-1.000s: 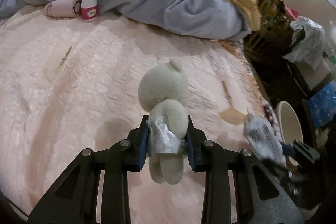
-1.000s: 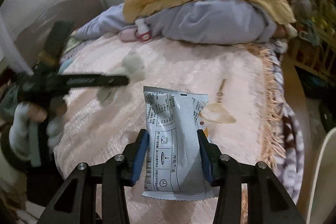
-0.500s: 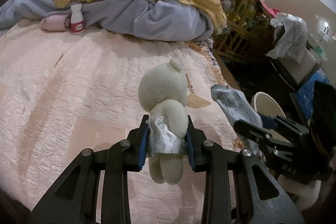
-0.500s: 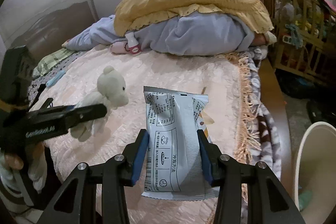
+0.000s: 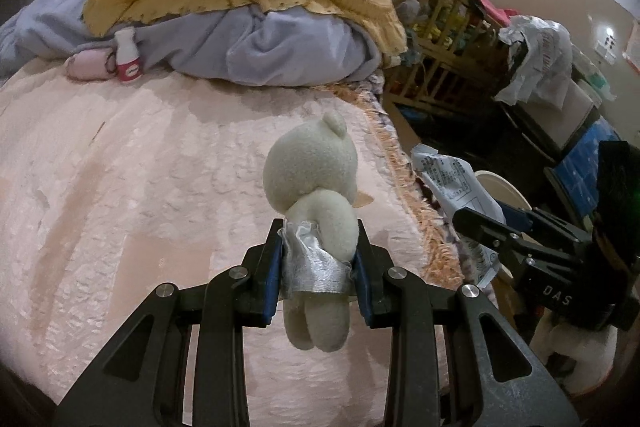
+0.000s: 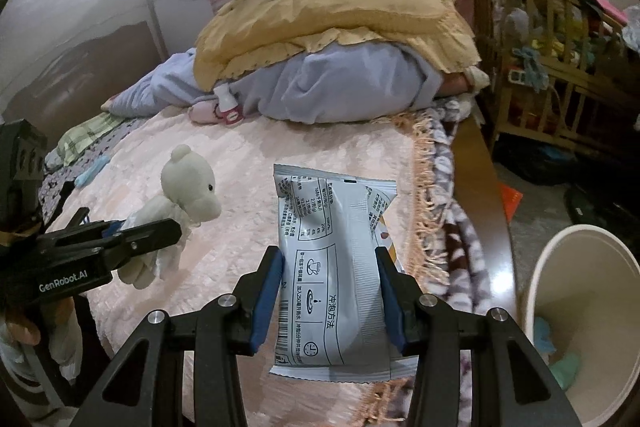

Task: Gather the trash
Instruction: 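Carry teddy bear and white wrapper over the bucket and open both grippers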

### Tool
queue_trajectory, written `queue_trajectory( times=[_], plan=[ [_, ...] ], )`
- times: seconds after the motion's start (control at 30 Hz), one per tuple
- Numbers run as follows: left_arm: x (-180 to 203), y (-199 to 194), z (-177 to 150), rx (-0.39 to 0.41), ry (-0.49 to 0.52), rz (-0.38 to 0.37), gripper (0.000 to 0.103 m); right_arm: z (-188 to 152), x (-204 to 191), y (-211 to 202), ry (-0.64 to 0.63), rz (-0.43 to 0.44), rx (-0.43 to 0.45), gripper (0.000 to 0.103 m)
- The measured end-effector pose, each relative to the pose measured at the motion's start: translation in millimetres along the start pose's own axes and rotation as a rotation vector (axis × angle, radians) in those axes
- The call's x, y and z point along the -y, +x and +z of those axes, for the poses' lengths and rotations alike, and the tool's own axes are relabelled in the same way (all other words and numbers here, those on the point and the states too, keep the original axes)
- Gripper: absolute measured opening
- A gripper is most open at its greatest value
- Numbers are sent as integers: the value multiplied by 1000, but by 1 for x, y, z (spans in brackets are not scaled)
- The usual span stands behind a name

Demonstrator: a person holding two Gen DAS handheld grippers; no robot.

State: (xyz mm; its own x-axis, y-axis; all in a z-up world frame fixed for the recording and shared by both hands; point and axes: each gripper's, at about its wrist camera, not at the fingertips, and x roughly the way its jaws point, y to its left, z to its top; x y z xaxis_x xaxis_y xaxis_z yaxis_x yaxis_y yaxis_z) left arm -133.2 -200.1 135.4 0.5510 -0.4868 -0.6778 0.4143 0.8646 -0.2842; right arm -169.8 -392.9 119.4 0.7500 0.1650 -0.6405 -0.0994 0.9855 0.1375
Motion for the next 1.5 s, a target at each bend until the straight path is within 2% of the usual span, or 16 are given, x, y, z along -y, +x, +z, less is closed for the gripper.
queue_trajectory(
  times=[0.23,0.7,1.5],
  plan=[
    [34,15,5,-17,64,-27,29,-6,22,-18,40,-40,20,45],
    [98,50,9,-32,189,-60,29,-22,95,-49,171,-141,47,45],
    [176,96,12,-87,293,-142,29,-49,174,-80,326,-244,64,45]
  ],
)
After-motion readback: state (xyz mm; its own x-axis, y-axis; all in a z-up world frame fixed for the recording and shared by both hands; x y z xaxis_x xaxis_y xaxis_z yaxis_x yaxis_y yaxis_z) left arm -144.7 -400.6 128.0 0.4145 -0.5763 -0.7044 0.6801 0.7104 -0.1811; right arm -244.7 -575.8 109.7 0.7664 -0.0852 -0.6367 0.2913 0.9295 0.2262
